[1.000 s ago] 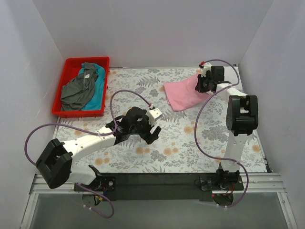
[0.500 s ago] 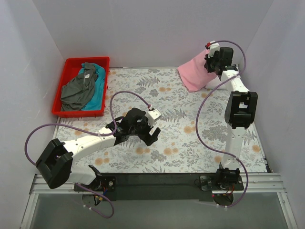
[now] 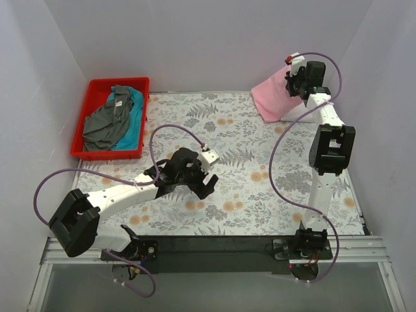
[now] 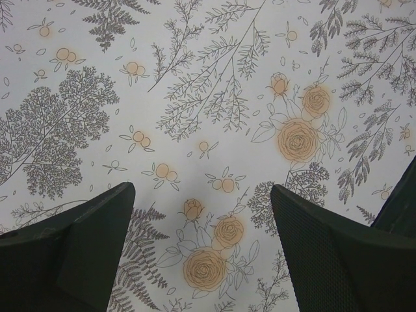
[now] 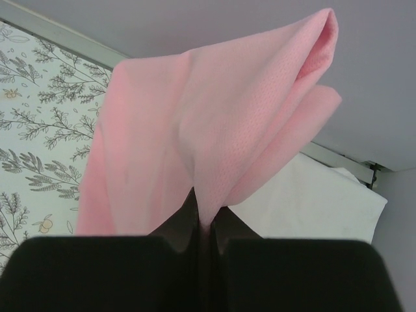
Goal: Fold and stack the t-shirts
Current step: Neatly place the folded tshirt to the corner
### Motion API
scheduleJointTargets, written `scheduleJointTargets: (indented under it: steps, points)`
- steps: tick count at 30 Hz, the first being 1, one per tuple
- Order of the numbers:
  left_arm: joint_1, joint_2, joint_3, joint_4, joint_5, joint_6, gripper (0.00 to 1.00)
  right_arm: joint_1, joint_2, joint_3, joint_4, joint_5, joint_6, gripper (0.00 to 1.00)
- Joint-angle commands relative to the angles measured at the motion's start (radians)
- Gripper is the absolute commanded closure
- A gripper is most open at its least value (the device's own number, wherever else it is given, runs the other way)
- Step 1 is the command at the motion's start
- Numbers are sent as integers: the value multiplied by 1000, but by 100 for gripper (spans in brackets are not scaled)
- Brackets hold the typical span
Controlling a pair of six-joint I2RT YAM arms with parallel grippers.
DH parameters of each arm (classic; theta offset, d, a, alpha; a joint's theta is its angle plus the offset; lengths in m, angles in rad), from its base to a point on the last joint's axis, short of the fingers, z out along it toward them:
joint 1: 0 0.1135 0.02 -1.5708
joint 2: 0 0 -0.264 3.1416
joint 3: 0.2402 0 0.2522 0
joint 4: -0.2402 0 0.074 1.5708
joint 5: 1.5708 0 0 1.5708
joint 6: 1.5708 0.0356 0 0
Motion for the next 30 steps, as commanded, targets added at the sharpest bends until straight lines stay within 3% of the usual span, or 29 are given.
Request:
scheduleJointTargets:
  steps: [1,17,30]
  points:
    - [3,-24,-9,10,2,10,15,-13,-79,61,2,-15,-24,99]
    - [3,-10,-7,10,12,17,14,-38,-116,144,-65,-62,55,99]
    - [3,6,17,-21,22,23,14,-73,-62,139,-91,-51,-30,99]
